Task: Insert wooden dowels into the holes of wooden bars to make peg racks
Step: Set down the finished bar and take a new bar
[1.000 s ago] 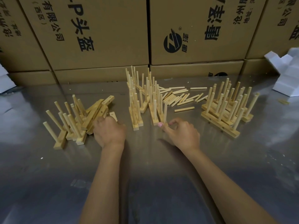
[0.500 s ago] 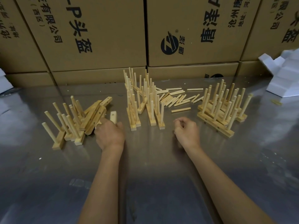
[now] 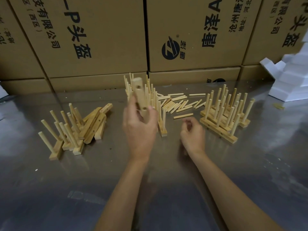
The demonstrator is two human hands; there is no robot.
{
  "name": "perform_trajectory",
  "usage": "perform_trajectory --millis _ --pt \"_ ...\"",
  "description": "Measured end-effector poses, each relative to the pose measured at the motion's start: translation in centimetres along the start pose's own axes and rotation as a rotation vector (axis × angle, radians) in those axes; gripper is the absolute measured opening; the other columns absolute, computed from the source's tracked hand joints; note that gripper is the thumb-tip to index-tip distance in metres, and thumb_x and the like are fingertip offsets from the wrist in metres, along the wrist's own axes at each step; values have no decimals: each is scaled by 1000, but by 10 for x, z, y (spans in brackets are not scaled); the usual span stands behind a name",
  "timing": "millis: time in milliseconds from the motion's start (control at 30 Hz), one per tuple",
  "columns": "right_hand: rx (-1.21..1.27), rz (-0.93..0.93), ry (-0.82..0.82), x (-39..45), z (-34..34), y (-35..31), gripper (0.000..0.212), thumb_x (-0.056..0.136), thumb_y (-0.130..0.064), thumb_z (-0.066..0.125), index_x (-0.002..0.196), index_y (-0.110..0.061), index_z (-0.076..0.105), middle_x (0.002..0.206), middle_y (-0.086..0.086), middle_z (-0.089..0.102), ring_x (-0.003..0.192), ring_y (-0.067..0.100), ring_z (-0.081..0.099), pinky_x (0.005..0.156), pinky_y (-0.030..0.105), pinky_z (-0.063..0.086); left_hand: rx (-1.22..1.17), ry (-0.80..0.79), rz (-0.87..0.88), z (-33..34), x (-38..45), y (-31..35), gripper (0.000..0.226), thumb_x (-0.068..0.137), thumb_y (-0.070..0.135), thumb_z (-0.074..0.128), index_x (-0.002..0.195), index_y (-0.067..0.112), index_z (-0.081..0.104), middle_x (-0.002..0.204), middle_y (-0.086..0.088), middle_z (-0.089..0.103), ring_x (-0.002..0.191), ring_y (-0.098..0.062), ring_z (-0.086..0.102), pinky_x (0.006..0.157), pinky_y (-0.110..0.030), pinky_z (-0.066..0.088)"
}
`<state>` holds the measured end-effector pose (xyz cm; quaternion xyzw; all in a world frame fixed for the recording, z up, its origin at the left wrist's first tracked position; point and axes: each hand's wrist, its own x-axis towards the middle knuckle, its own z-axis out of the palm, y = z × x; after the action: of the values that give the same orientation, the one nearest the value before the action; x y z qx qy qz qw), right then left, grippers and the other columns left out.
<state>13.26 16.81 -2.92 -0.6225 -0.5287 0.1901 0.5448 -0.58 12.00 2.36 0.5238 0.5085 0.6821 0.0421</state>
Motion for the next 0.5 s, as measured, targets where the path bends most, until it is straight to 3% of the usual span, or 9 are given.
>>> perform_trajectory --millis 67,133,167,233,267,367,500 --pt "-128 -122 1 14 -2 0 23 95 -6 50 112 -10 66 100 1 62 100 21 57 85 31 45 28 -139 79 12 -18 4 40 87 31 63 125 25 54 90 6 61 68 -4 48 60 -10 37" --pt "-286 -177 -78 36 -1 1 25 93 -6 53 114 -9 66 110 6 62 109 24 52 92 33 44 81 -349 107 21 -34 0 32 81 29 65 109 30 49 79 10 59 64 -10 53 58 -24 47" --pt "-351 -174 -134 49 -1 1 21 91 -5 54 106 -9 68 111 9 62 111 26 52 93 36 44 97 -469 73 26 -40 -4 28 78 30 63 101 31 47 74 9 57 63 -15 55 59 -34 50" --pt "-449 -143 -209 73 3 -2 14 89 -6 53 85 -12 65 105 13 64 109 31 54 90 36 45 88 -647 -59 34 -45 -12 21 74 35 57 90 33 43 67 6 54 61 -18 53 58 -40 49" --pt "-496 -134 -222 85 7 -3 16 90 -9 51 83 -11 65 104 14 64 110 32 54 89 37 46 52 -688 -139 37 -46 -16 18 73 38 54 86 33 43 66 6 54 59 -15 51 56 -38 46" --pt "-624 -111 -280 113 22 -6 25 94 -25 53 101 -12 73 113 15 64 116 31 52 94 38 48 -157 -740 -389 44 -41 -24 12 72 37 51 83 32 48 62 7 55 56 -10 51 56 -34 43" --pt "-811 -51 -360 134 51 -6 38 93 -43 56 106 -10 68 120 15 63 120 30 52 91 38 45 -314 -851 -505 48 -34 -33 19 79 22 53 95 34 54 68 -11 71 75 -31 68 77 -49 58"
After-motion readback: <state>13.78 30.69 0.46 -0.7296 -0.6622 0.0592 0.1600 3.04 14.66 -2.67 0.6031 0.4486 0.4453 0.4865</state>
